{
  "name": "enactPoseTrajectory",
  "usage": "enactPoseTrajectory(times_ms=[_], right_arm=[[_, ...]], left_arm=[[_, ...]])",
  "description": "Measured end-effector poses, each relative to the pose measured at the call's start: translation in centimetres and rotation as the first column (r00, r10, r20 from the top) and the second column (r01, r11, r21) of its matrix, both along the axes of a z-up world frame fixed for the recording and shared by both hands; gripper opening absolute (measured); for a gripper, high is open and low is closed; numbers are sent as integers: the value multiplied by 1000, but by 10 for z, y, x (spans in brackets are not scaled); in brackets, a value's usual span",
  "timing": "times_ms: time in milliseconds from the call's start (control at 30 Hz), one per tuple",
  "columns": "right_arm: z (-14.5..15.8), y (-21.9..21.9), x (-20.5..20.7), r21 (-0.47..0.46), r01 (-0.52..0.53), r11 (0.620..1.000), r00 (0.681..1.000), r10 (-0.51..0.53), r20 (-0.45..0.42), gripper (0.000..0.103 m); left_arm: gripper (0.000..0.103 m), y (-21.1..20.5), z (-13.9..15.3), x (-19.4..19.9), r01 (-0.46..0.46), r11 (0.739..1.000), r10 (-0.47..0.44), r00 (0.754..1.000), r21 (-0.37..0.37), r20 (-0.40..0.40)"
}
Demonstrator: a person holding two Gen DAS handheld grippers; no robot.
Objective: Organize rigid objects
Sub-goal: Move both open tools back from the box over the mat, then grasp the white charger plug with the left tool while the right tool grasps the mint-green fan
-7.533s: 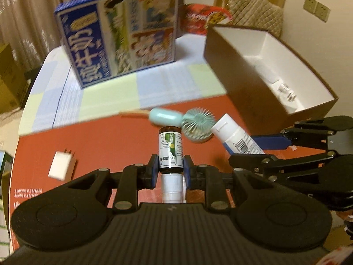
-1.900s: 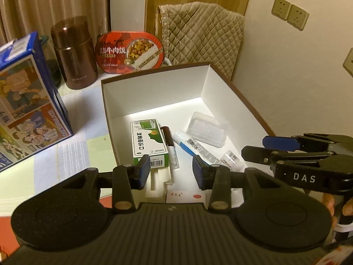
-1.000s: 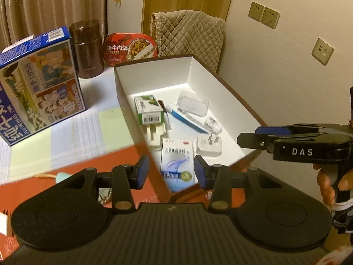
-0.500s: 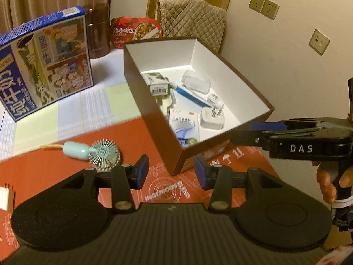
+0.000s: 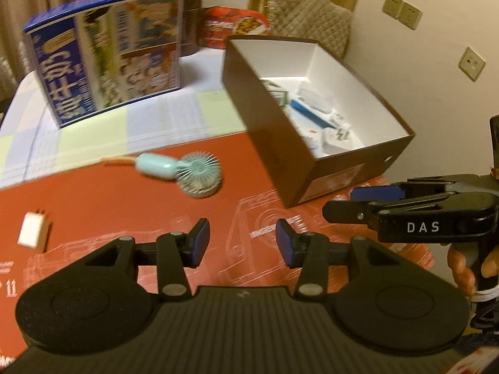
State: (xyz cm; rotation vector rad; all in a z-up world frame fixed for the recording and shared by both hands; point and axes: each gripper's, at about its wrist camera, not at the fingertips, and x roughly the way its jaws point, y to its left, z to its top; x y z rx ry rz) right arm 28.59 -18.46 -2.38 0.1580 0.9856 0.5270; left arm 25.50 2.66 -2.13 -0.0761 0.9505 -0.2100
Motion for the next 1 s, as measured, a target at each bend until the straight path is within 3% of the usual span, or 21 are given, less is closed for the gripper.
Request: enactPoseTrajectory(times_ms=[433, 1000], right_arm=[[-27, 68, 1, 10, -102, 995, 992, 102, -78, 50], [-45, 121, 31, -78, -164, 983, 986, 166, 17, 50]], left_arm=[[46, 70, -16, -24, -156, 988, 156, 987, 23, -33], [51, 133, -45, -25, -281, 957, 285, 958, 69, -40]])
